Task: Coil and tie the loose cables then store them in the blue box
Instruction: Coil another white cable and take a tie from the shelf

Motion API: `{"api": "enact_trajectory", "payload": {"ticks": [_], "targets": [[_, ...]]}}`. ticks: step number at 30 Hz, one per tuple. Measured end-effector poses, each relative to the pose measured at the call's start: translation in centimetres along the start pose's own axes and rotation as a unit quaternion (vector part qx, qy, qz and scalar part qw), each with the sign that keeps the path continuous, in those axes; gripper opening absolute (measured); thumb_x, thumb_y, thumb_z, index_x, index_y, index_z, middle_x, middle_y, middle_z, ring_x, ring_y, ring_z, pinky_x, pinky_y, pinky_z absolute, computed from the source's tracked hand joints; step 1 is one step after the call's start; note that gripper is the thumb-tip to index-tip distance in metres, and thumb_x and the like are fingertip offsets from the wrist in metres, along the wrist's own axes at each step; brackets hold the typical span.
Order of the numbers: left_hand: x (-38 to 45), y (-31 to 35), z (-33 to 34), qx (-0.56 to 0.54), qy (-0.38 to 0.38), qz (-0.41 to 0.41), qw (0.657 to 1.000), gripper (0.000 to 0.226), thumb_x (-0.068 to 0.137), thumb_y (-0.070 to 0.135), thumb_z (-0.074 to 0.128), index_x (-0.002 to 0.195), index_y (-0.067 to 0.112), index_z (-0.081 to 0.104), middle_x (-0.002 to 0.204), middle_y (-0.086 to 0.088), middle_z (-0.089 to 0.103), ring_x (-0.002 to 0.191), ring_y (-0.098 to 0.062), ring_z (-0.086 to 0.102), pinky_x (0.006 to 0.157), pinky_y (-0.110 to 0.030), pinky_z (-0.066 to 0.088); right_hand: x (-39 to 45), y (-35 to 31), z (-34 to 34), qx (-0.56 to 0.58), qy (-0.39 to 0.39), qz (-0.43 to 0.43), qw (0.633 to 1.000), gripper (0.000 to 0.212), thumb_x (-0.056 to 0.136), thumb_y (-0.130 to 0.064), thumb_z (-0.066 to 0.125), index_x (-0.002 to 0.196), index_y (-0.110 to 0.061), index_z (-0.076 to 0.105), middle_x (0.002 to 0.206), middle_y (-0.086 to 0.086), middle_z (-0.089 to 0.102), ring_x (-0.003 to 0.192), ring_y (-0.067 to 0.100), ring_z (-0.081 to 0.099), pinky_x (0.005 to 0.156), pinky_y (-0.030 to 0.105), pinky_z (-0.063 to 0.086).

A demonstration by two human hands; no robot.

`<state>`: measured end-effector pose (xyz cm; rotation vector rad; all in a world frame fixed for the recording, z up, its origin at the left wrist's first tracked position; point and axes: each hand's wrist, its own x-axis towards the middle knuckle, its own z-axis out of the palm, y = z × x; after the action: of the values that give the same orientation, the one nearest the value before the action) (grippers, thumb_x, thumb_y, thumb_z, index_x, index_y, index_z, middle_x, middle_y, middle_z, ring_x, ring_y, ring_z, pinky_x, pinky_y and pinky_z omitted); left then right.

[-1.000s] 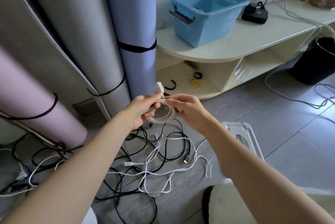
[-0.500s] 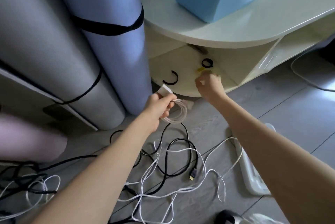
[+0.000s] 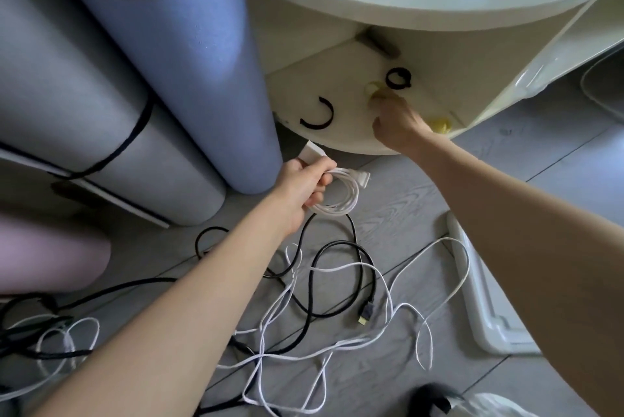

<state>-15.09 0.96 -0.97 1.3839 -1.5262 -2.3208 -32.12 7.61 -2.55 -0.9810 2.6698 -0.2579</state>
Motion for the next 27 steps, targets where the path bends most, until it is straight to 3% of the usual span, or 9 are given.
{"api": "enact_trajectory", "payload": {"ticks": [4, 7, 9, 11, 14, 16, 20, 24, 27], "targets": [[0.0, 0.1, -0.3, -0.004, 0.022, 0.004, 1.000, 0.022, 0.087, 0.006, 0.057, 0.069, 0.014, 0.046, 0.038, 0.009, 0.042, 0.030, -0.001, 0.024, 0.029, -0.013, 0.016, 0.4, -0.5, -0.1, 0.122, 0.052, -0.053, 0.990, 0.044, 0.088, 0.004, 0.040, 0.126, -0.010, 0.055, 0.136, 0.010, 0.051, 0.117, 0.027, 0.052, 0.094, 0.025, 0.039], [-0.3, 0.2, -0.5, -0.008, 0.043, 0.005, 0.999, 0.022, 0.085, 0.006, 0.059, 0.070, 0.014, 0.046, 0.042, 0.007, 0.043, 0.030, -0.001, 0.025, 0.028, -0.013, 0.018, 0.3, -1.9, -0.7, 0.254, 0.105, -0.029, 0.961, 0.035, 0.085, 0.008, 0.042, 0.107, -0.005, 0.067, 0.101, 0.004, 0.068, 0.090, 0.019, 0.061, 0.075, 0.014, 0.042], [-0.6, 0.3, -0.5, -0.002, 0.046, 0.002, 0.999, 0.021, 0.085, 0.006, 0.060, 0.071, 0.014, 0.047, 0.050, 0.003, 0.044, 0.030, -0.002, 0.027, 0.028, -0.013, 0.019, 0.2, -2.5, -1.2, 0.345, 0.102, 0.012, 0.933, 0.030, 0.080, 0.009, 0.045, 0.093, -0.006, 0.068, 0.072, -0.003, 0.061, 0.066, 0.013, 0.054, 0.066, 0.020, 0.044], [-0.9, 0.4, -0.7, 0.007, 0.045, 0.003, 0.999, 0.020, 0.085, 0.006, 0.059, 0.072, 0.014, 0.047, 0.054, 0.001, 0.044, 0.030, -0.002, 0.027, 0.029, -0.013, 0.019, -0.2, -2.6, -1.7, 0.394, 0.080, 0.040, 0.915, 0.027, 0.077, 0.010, 0.047, 0.089, -0.010, 0.062, 0.066, 0.001, 0.058, 0.057, 0.014, 0.050, 0.064, 0.030, 0.045], [-1.3, 0.3, -0.9, 0.004, 0.043, 0.008, 0.999, 0.020, 0.085, 0.006, 0.059, 0.071, 0.014, 0.046, 0.047, 0.004, 0.043, 0.030, -0.001, 0.025, 0.028, -0.013, 0.018, -1.2, -2.0, -2.2, 0.452, 0.060, 0.079, 0.886, 0.024, 0.079, 0.011, 0.052, 0.096, -0.006, 0.056, 0.066, 0.006, 0.060, 0.056, 0.016, 0.053, 0.061, 0.029, 0.048], [-1.6, 0.2, -1.0, -0.001, 0.037, 0.008, 0.999, 0.020, 0.086, 0.006, 0.058, 0.072, 0.014, 0.046, 0.042, 0.007, 0.042, 0.030, -0.001, 0.024, 0.028, -0.013, 0.017, -1.6, -1.3, -2.0, 0.415, 0.062, 0.091, 0.903, 0.024, 0.079, 0.009, 0.055, 0.099, -0.001, 0.061, 0.072, 0.008, 0.064, 0.057, 0.016, 0.056, 0.063, 0.029, 0.052], [-2.1, 0.4, -1.0, 0.003, 0.025, 0.014, 1.000, 0.019, 0.086, 0.006, 0.057, 0.071, 0.014, 0.048, 0.041, 0.008, 0.042, 0.031, -0.001, 0.023, 0.030, -0.013, 0.015, -2.3, -0.5, -1.3, 0.280, 0.031, 0.074, 0.957, 0.036, 0.083, 0.010, 0.051, 0.112, -0.006, 0.063, 0.109, 0.010, 0.063, 0.064, 0.020, 0.061, 0.060, 0.018, 0.053], [-1.9, 0.3, -1.0, -0.002, 0.014, 0.014, 1.000, 0.019, 0.087, 0.006, 0.057, 0.071, 0.014, 0.048, 0.040, 0.009, 0.041, 0.031, -0.001, 0.023, 0.029, -0.013, 0.015, -3.3, 1.4, -1.6, 0.097, 0.143, 0.066, 0.983, 0.044, 0.083, 0.009, 0.041, 0.117, -0.009, 0.062, 0.124, 0.015, 0.058, 0.112, 0.035, 0.050, 0.094, 0.038, 0.042], [-1.5, -0.3, -0.8, -0.002, 0.016, 0.008, 1.000, 0.019, 0.086, 0.005, 0.057, 0.071, 0.014, 0.048, 0.041, 0.008, 0.041, 0.032, -0.001, 0.022, 0.030, -0.013, 0.015, -4.1, 3.7, -0.8, 0.011, 0.103, 0.100, 0.990, 0.047, 0.083, 0.007, 0.044, 0.123, -0.014, 0.058, 0.133, 0.013, 0.046, 0.118, 0.038, 0.036, 0.098, 0.041, 0.031]]}}
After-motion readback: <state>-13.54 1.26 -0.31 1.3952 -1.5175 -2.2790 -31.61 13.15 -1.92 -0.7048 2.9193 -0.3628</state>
